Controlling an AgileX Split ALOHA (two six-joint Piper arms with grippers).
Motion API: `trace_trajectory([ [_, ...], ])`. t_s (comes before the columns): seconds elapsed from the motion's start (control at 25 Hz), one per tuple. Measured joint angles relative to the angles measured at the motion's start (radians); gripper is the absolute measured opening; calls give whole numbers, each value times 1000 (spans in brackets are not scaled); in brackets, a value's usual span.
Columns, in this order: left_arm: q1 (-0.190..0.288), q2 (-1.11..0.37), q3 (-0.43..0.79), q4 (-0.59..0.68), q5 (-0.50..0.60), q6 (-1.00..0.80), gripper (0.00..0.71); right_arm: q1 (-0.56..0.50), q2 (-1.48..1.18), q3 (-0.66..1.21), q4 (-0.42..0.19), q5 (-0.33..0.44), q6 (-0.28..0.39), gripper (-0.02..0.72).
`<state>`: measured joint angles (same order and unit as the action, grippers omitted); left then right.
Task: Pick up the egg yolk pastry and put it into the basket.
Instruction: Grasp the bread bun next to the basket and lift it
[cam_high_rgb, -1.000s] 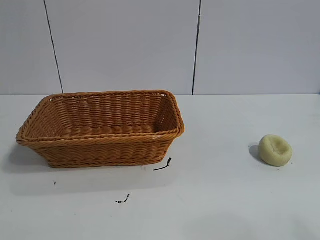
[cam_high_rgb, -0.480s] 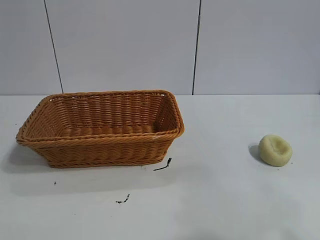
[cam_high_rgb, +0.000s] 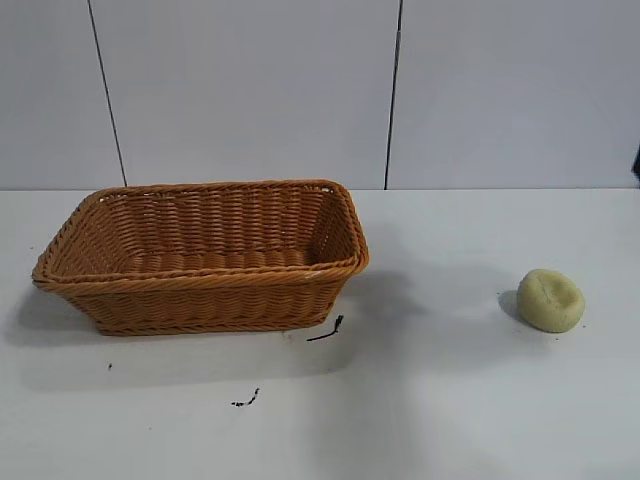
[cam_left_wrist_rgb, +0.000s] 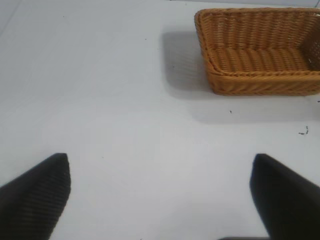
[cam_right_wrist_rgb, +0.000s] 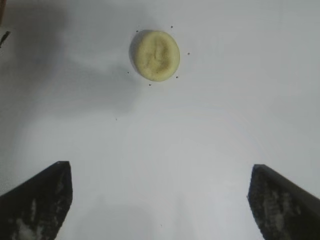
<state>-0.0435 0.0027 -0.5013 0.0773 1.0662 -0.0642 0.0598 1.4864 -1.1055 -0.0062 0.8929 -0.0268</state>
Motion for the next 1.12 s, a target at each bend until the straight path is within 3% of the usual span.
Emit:
trace_trajectory([
  [0.4, 0, 0, 0, 0, 0, 0, 696, 0, 466, -271, 18, -9, -5, 662],
  [0.84, 0, 0, 0, 0, 0, 0, 696, 0, 659, -300, 43, -85, -5, 644],
  [0.96, 0, 0, 0, 0, 0, 0, 696, 0, 664, -300, 45, -88, -5, 515],
  [1.12, 0, 0, 0, 0, 0, 0, 696, 0, 664, -302, 45, -87, -5, 187],
])
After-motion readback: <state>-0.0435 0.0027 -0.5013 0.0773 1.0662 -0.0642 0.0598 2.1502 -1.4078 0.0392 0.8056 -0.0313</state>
